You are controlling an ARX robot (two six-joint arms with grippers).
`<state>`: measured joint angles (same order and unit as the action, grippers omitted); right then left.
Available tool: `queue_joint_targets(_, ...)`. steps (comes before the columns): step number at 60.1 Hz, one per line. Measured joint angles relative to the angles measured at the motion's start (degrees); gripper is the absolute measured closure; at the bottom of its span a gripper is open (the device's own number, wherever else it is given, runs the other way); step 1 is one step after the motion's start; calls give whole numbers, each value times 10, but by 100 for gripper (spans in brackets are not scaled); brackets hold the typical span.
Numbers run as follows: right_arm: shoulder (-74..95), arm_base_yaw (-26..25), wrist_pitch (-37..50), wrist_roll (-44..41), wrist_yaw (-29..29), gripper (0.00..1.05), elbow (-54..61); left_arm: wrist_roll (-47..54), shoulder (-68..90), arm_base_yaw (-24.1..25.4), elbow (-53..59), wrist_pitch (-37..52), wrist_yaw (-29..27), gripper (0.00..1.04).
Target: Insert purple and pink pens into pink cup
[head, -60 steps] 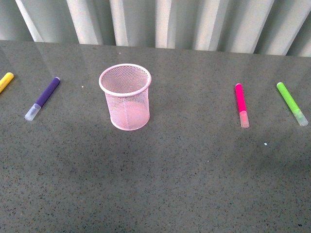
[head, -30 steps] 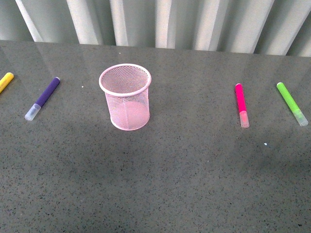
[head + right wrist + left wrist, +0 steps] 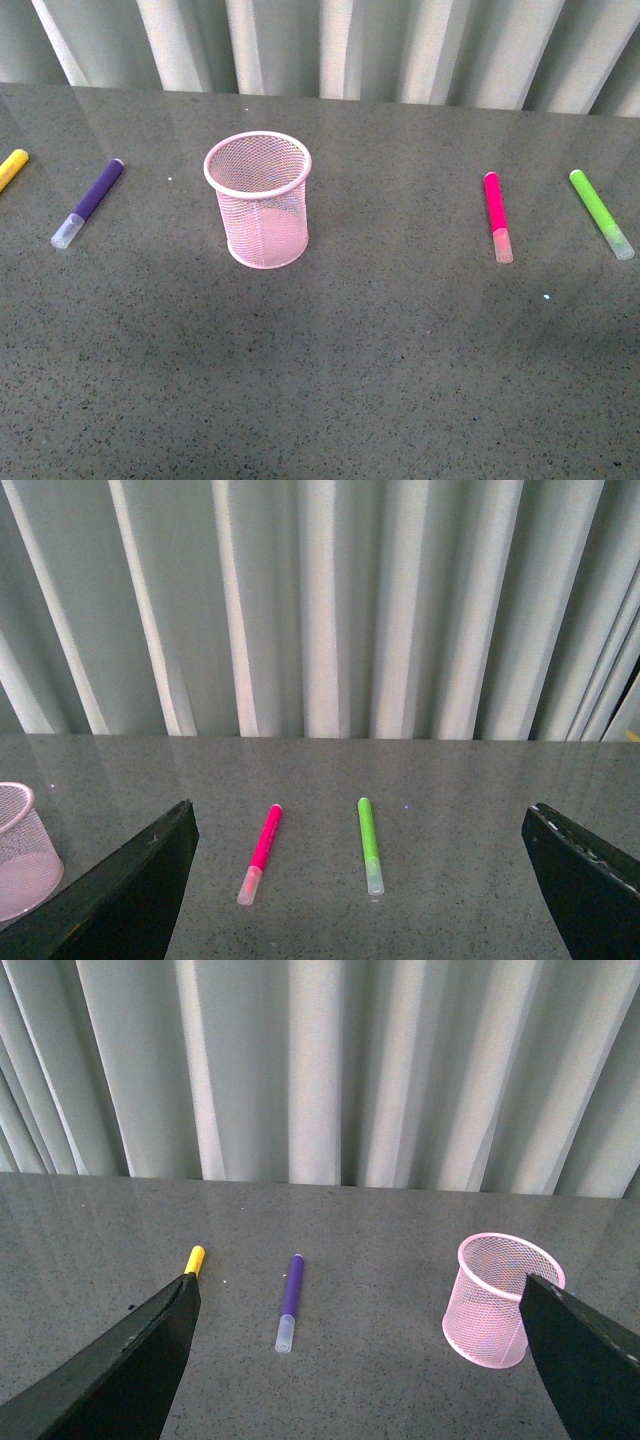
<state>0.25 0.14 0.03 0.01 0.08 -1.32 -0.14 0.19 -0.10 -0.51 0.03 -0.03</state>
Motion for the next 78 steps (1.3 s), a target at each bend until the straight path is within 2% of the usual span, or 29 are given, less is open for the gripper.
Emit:
queue_joint_targets(32, 0, 0, 0, 0, 0, 7, 0, 0, 0, 0, 0, -1, 0, 7)
queue_joint_targets(35, 0, 0, 0, 0, 0, 7, 0, -39, 19, -24, -12, -49, -81, 7)
queue_joint_targets(37, 0, 0, 0, 0, 0, 7, 0, -64, 37, -32, -14, -63, -115, 7)
queue_joint_targets(40, 0, 0, 0, 0, 0, 7, 0, -80, 56, -32, -16, -65, -114, 7)
queue_joint_targets(49, 0, 0, 0, 0, 0, 7, 0, -126, 181, -19, -57, -15, -62, 7)
queue_joint_targets(51, 0, 0, 0, 0, 0, 7, 0, -146, 228, -12, -76, 5, -22, 7)
queue_joint_targets(57, 0, 0, 0, 0, 0, 7, 0, -156, 368, -18, -144, 50, 13, 7)
queue_joint_targets(62, 0, 0, 0, 0, 0, 7, 0, -138, 494, -33, -225, 24, 2, 7)
queue_joint_targets(68, 0, 0, 0, 0, 0, 7, 0, -87, 691, -43, -369, -57, 17, 7)
queue_joint_targets(78, 0, 0, 0, 0, 0, 7, 0, -24, 829, -37, -500, -94, 62, 7)
